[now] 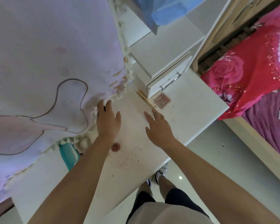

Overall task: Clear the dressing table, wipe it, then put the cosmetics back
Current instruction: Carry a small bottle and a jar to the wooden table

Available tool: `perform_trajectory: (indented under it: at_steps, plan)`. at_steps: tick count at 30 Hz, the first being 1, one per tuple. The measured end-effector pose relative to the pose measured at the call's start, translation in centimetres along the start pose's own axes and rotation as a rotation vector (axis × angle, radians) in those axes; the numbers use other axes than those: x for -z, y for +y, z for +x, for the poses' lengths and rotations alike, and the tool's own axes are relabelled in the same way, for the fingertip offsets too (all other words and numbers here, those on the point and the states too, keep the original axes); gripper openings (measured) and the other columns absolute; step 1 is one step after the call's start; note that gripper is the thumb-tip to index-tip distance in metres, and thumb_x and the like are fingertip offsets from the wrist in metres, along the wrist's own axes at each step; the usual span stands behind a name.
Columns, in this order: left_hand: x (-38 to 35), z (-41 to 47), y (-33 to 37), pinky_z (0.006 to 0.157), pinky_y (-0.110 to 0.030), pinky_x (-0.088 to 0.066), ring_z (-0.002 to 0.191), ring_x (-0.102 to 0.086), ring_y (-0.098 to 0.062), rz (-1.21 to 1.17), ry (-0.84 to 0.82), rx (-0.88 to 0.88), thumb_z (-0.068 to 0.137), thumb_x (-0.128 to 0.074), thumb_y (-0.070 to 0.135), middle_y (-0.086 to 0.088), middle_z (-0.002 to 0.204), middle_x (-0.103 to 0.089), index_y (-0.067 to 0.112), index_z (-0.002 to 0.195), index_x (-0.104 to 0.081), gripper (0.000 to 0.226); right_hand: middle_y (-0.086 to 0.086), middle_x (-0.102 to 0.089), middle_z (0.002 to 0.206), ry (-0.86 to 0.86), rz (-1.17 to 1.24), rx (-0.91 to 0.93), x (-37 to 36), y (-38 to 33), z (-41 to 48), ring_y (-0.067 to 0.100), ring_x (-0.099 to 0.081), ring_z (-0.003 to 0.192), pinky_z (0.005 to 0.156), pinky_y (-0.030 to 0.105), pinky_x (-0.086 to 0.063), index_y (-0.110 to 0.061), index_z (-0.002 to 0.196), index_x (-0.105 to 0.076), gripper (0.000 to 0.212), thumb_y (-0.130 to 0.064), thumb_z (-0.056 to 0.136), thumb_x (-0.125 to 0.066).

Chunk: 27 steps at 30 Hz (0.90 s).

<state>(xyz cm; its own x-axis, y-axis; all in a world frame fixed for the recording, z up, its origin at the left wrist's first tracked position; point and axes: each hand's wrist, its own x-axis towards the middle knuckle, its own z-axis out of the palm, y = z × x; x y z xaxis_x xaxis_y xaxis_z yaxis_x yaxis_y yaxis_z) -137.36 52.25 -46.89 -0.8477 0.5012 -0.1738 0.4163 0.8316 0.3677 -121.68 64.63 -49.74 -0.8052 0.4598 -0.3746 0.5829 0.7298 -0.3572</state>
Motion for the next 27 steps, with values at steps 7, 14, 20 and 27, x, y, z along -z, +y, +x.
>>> perform_trajectory:
  at_steps: [7, 14, 20, 27]
  plan:
    - [-2.1, -0.2, -0.9, 0.082, -0.038, -0.051, 0.112, -0.054, -0.030, 0.036, -0.005, -0.195, 0.088, -0.057, -0.003, -0.014, 0.140, -0.037, 0.017, 0.144, -0.041, 0.061, 0.006, -0.032, 0.152, 0.016, 0.010, -0.019, 0.0, -0.3, 1.3, 0.029, -0.037, 0.130, 0.098, 0.039, -0.048, -0.027, 0.147, -0.038, 0.055, -0.009, 0.097, -0.054]
    - [-0.6, -0.6, -2.7, 0.065, -0.038, -0.056, 0.094, -0.060, -0.035, -0.171, -0.005, -0.174, 0.087, -0.058, -0.001, -0.018, 0.126, -0.041, 0.007, 0.105, -0.060, 0.020, 0.004, -0.040, 0.144, 0.002, 0.015, -0.019, 0.2, -0.7, 2.2, 0.029, -0.041, 0.126, 0.096, 0.040, -0.049, -0.027, 0.137, -0.048, 0.044, -0.016, 0.095, -0.059]
    - [1.3, -3.0, -3.8, 0.075, -0.031, -0.049, 0.086, -0.058, -0.026, -0.221, -0.041, 0.038, 0.090, -0.061, 0.007, -0.007, 0.123, -0.041, 0.009, 0.112, -0.061, 0.023, 0.002, -0.044, 0.137, 0.000, 0.107, 0.060, 1.6, -1.6, 1.0, 0.026, -0.046, 0.121, 0.090, 0.035, -0.049, -0.027, 0.136, -0.051, 0.044, -0.024, 0.093, -0.063]
    - [6.1, -11.4, -2.4, 0.078, -0.021, -0.042, 0.082, -0.049, -0.008, -0.363, 0.263, 0.301, 0.084, -0.072, 0.014, 0.004, 0.113, -0.046, 0.016, 0.116, -0.059, 0.034, -0.003, -0.050, 0.129, 0.120, 0.225, 0.308, 3.6, -6.4, -1.2, 0.020, -0.049, 0.111, 0.078, 0.027, -0.045, -0.027, 0.137, -0.047, 0.058, -0.028, 0.082, -0.068]
